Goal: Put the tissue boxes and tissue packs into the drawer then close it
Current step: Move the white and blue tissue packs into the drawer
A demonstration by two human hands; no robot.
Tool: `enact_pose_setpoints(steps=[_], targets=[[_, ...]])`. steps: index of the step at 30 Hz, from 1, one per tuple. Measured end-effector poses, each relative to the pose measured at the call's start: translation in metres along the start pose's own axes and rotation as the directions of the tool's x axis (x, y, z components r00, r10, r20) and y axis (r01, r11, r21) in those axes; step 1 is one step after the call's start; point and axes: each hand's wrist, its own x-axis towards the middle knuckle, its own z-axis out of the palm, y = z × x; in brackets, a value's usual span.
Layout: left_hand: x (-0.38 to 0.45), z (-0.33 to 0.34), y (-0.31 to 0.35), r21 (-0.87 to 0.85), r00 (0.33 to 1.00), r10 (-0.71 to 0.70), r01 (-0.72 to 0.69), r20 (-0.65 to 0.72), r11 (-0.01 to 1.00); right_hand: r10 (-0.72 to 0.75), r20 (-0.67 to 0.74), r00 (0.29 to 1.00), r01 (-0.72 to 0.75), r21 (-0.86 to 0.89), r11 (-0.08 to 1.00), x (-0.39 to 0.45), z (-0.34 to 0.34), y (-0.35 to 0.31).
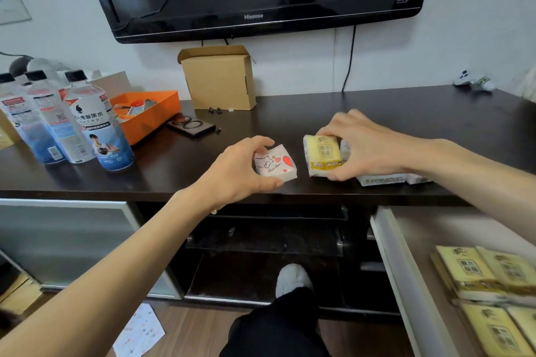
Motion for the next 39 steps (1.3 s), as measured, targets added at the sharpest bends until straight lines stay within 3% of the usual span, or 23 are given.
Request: enact_pose_setpoints(steps=[4,10,16,19,25,30,39], targets=[[-0.008,0.008,0.042,-0.026,0.996,0.081,-0.080,0.026,0.996,0.063,-0.088,0.994,-0.058,0.054,0.997,-0.053,-0.024,0.017],[-0.026,0.042,0.120,-0.098,0.975,0.204,-0.196,0.087,0.976,0.134,-0.113,0.985,-0.122,0.110,0.986,-0.144,-0.028,0.049],[-0.047,0.105,0.182,-0.086,0.913,0.363,-0.353,0.186,0.932,0.186,-0.044,0.982,-0.183,0.062,0.981,-0.230,-0.005,0.078],[-0.054,0.136,0.204,-0.057,0.879,0.398,-0.398,0.264,0.916,0.226,0.065,0.972,-0.229,0.042,0.973,-0.266,0.007,0.095],[-0.067,0.182,0.223,0.050,0.818,0.429,-0.482,0.382,0.875,0.203,0.214,0.956,-0.199,-0.036,0.979,-0.301,0.023,0.101],[-0.077,0.199,0.221,0.077,0.802,0.410,-0.487,0.434,0.870,0.179,0.223,0.958,-0.168,-0.067,0.984,-0.304,0.029,0.098],[-0.083,0.211,0.222,0.109,0.795,0.447,-0.529,0.409,0.841,0.207,0.212,0.955,-0.195,-0.077,0.978,-0.306,0.042,0.099]])
